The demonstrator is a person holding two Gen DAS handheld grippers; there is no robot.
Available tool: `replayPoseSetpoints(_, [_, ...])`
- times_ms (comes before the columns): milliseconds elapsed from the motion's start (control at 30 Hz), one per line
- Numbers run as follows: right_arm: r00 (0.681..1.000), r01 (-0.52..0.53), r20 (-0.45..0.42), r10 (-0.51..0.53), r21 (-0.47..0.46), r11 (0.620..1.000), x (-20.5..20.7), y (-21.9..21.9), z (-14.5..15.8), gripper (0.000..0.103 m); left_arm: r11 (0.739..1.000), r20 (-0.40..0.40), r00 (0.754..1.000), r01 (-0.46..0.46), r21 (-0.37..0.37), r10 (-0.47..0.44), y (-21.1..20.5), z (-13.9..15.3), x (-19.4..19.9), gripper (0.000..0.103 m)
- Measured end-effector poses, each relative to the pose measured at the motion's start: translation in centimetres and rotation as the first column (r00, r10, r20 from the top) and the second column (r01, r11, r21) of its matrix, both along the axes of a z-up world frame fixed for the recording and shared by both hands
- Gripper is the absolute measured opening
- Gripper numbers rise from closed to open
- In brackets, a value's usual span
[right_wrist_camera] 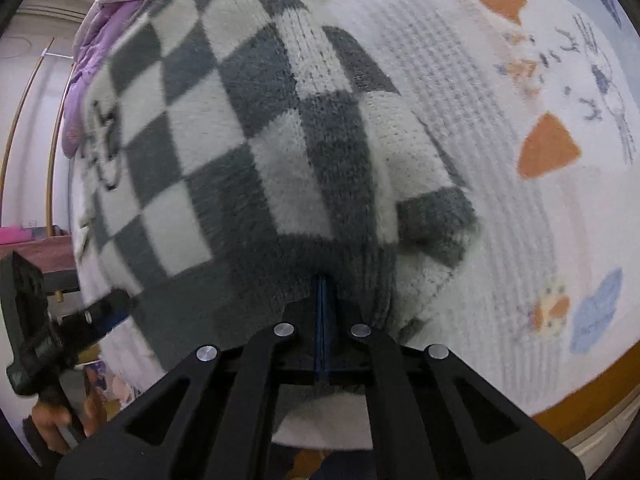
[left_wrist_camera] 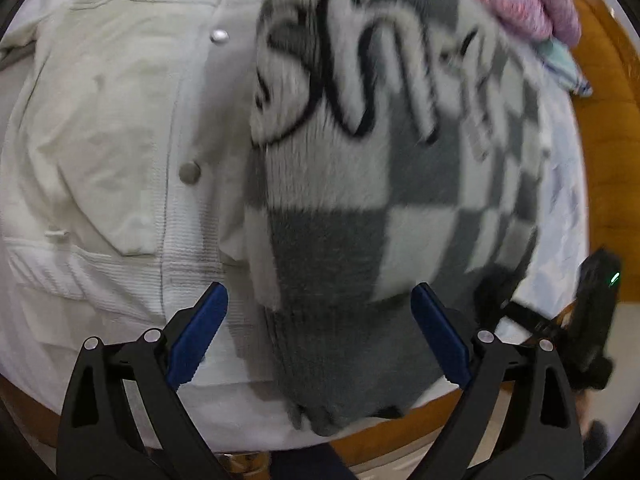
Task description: Fold large clothes
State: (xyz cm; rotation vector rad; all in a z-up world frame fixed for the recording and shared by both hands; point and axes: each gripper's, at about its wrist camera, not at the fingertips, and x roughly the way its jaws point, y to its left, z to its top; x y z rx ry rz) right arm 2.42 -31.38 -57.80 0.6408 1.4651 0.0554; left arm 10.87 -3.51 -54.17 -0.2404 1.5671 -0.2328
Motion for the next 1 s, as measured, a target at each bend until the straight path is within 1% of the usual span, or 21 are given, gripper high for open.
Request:
replayPoseSetpoints(67, [1.000,0.023,-0.003,-0.023,0.013,1.000,0.4,0.0,-0.5,0.000,1.000,-0.007,1.000,0.017,0.017,-0.017,-0.5,-1.1,0.2,0.092])
replayPoseSetpoints(133, [0.998,0.055,-0.001,-0.055,0.050,0.997,0.2,-0.5,-0.5,0.000,1.000,-0.007,1.000,0.016,0.017,-0.016,-0.6,-1.5,0.4,0.093])
replayPoseSetpoints(200, [0.992,0.124,0.019,-0.128,0.142,0.982,-0.9,-1.6,0.1,0.001,1.000,-0.018,1.000,0.008,0.000,-0.008,-0.5,-1.5,0.2,0.093])
replayPoseSetpoints(233, [0.987,0.153,0.024,-0.160,0.173,0.973,-1.3,-2.1,0.5,0.004,1.000,-0.030,1.000,0.000,-0.018,-0.001,-0.3,-1.5,0.0,0.093])
replayPoseSetpoints(300, [0.960,0.260,0.040,-0.278,0.248,0.933,-3.3,-3.5,1.3,0.017,0.998,-0.068,0.997,-0.025,-0.058,0.021,0.2,-2.1,-0.7,0.093])
replayPoseSetpoints(333, [0.941,0.307,0.046,-0.334,0.294,0.905,-4.3,-4.0,1.3,0.029,0.997,-0.082,0.996,-0.040,-0.068,0.034,0.3,-2.4,-1.3,0.093])
replayPoseSetpoints(367, [0.925,0.344,0.040,-0.378,0.335,0.877,-5.2,-4.3,1.2,0.036,0.995,-0.094,0.995,-0.054,-0.084,0.046,0.4,-2.6,-1.8,0.093])
replayPoseSetpoints(400, [0.917,0.363,0.032,-0.398,0.351,0.863,-5.9,-4.4,1.0,0.039,0.992,-0.110,0.992,-0.069,-0.101,0.058,0.4,-2.9,-2.1,0.093])
replayPoseSetpoints(433, [0.906,0.387,0.030,-0.422,0.345,0.855,-6.6,-4.4,1.0,0.039,0.991,-0.123,0.990,-0.088,-0.105,0.075,0.4,-3.3,-2.6,0.093])
replayPoseSetpoints(500, [0.899,0.407,0.030,-0.437,0.315,0.858,-7.6,-4.1,0.8,0.045,0.988,-0.144,0.985,-0.111,-0.106,0.095,0.2,-3.8,-3.2,0.093])
replayPoseSetpoints(533, [0.895,0.421,0.018,-0.445,0.291,0.859,-8.0,-3.9,0.6,0.050,0.989,-0.145,0.984,-0.115,-0.096,0.101,0.2,-3.9,-3.4,0.093])
replayPoseSetpoints(567, [0.888,0.447,-0.011,-0.460,0.258,0.856,-8.5,-3.8,0.2,0.061,0.990,-0.142,0.985,-0.115,-0.087,0.102,0.0,-4.0,-3.4,0.093])
replayPoseSetpoints(600, [0.881,0.464,-0.029,-0.472,0.248,0.850,-8.9,-3.9,0.0,0.064,0.991,-0.139,0.986,-0.103,-0.080,0.092,-0.3,-3.9,-3.4,0.093])
replayPoseSetpoints(633, [0.873,0.482,-0.051,-0.486,0.257,0.838,-9.5,-3.8,-0.6,0.066,0.993,-0.134,0.987,-0.094,-0.073,0.084,-0.6,-4.0,-3.8,0.093])
replayPoseSetpoints(667, [0.858,0.505,-0.089,-0.505,0.321,0.801,-9.8,-3.5,-2.0,0.066,0.994,-0.128,0.989,-0.089,-0.071,0.079,-0.8,-3.9,-3.8,0.093])
replayPoseSetpoints(733, [0.836,0.543,-0.139,-0.532,0.353,0.762,-10.4,-3.8,-3.8,0.066,0.994,-0.128,0.989,-0.084,-0.071,0.074,-1.8,-3.9,-3.8,0.093])
replayPoseSetpoints(767, [0.824,0.562,-0.176,-0.539,0.382,0.734,-10.3,-3.6,-5.0,0.066,0.994,-0.131,0.988,-0.086,-0.069,0.076,-1.9,-3.9,-3.8,0.093])
replayPoseSetpoints(800, [0.812,0.576,-0.198,-0.548,0.416,0.704,-10.2,-3.6,-5.7,0.066,0.993,-0.133,0.988,-0.091,-0.071,0.081,-2.0,-3.9,-3.9,0.093])
replayPoseSetpoints(833, [0.799,0.594,-0.209,-0.564,0.426,0.682,-10.2,-3.6,-6.4,0.066,0.992,-0.137,0.987,-0.096,-0.078,0.085,-2.1,-3.9,-4.0,0.093])
replayPoseSetpoints(900, [0.800,0.586,-0.187,-0.570,0.446,0.677,-9.9,-3.6,-6.9,0.070,0.992,-0.145,0.986,-0.092,-0.086,0.079,-2.3,-3.7,-4.1,0.093])
replayPoseSetpoints(1000, [0.788,0.593,-0.173,-0.591,0.470,0.654,-9.6,-3.6,-7.9,0.076,0.992,-0.150,0.987,-0.079,-0.099,0.064,-2.2,-3.9,-3.7,0.093])
